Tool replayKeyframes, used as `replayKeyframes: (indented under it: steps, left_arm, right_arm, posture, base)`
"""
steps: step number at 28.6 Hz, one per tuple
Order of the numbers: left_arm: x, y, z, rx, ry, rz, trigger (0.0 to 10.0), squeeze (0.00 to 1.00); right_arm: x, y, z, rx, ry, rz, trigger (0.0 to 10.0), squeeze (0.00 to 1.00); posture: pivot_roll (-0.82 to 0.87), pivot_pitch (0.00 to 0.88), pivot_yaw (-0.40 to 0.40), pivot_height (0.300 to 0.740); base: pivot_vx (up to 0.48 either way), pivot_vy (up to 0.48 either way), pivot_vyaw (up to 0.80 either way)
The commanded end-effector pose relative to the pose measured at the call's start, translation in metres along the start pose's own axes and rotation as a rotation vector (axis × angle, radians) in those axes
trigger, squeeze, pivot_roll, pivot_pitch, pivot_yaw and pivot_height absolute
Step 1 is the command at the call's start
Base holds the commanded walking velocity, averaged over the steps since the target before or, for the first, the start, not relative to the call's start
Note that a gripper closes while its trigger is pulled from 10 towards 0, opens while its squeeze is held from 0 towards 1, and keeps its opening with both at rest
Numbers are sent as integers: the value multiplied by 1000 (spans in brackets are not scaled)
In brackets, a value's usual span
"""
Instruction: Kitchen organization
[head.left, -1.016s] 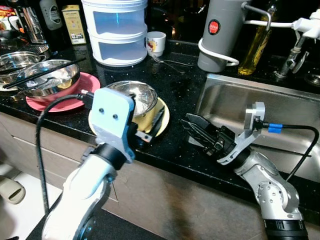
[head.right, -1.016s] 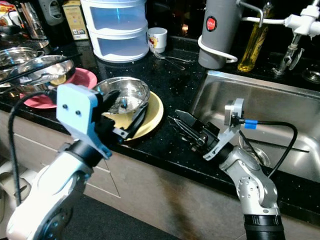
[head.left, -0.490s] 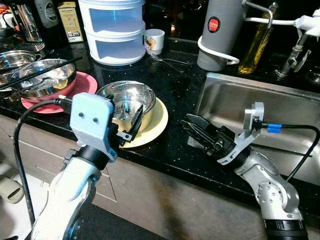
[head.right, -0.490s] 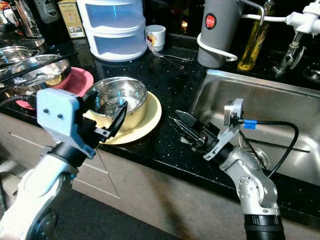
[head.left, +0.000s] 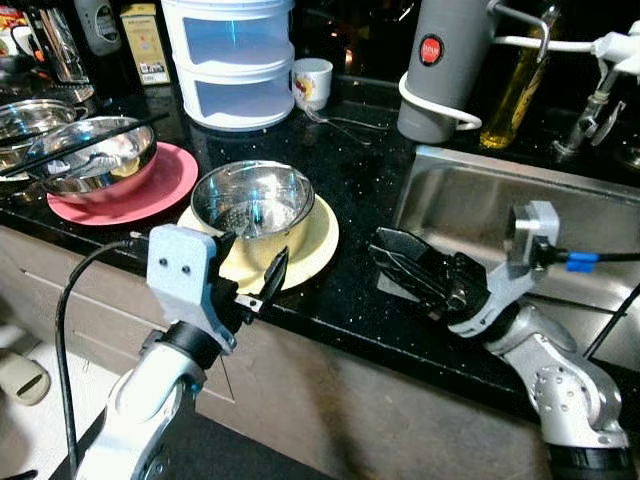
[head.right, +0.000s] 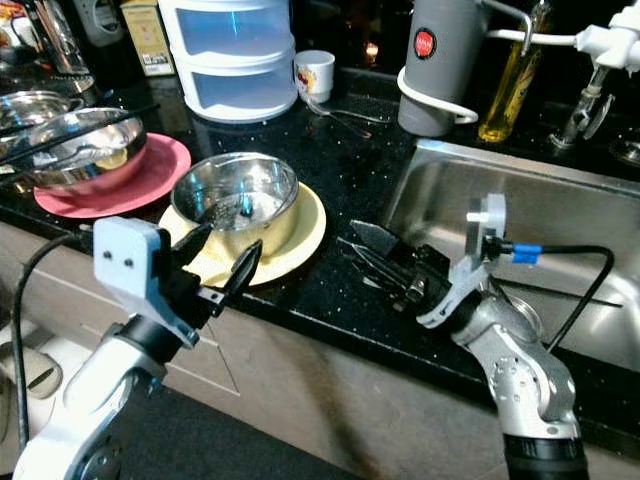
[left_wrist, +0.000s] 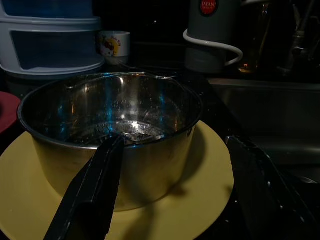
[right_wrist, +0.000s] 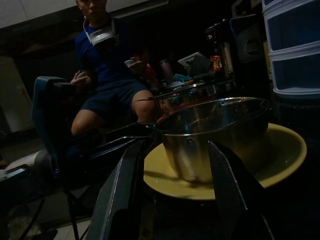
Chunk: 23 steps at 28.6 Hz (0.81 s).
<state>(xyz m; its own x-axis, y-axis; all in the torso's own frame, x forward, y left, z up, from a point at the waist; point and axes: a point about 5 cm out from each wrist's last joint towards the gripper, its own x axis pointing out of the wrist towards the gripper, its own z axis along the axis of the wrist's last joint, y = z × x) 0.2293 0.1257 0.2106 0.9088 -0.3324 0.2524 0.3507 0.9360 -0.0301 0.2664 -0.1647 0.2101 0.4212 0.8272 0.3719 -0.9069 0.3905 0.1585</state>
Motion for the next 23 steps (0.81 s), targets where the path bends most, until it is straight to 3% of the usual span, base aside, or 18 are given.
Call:
replayKeyframes:
  steps: [1, 15, 23]
  left_arm:
    - [-2, 2, -5, -4, 17, 3, 10000, 0]
    - [9, 8, 21, 127, -98, -10, 10000, 0]
    - [9, 24, 10, 201, -67, 32, 10000, 0]
  right_arm:
    - [-1, 3, 1, 4, 1, 15, 10000, 0]
    - [-2, 4, -6, 39, 8, 10, 10000, 0]
    - [-1, 13, -8, 58, 11, 56, 10000, 0]
  posture:
    - [52, 71, -31, 740]
    - [49, 69, -28, 740]
    - [43, 82, -29, 740]
  base:
    - [0, 0, 0]
    - [0, 0, 0]
    - [0, 0, 0]
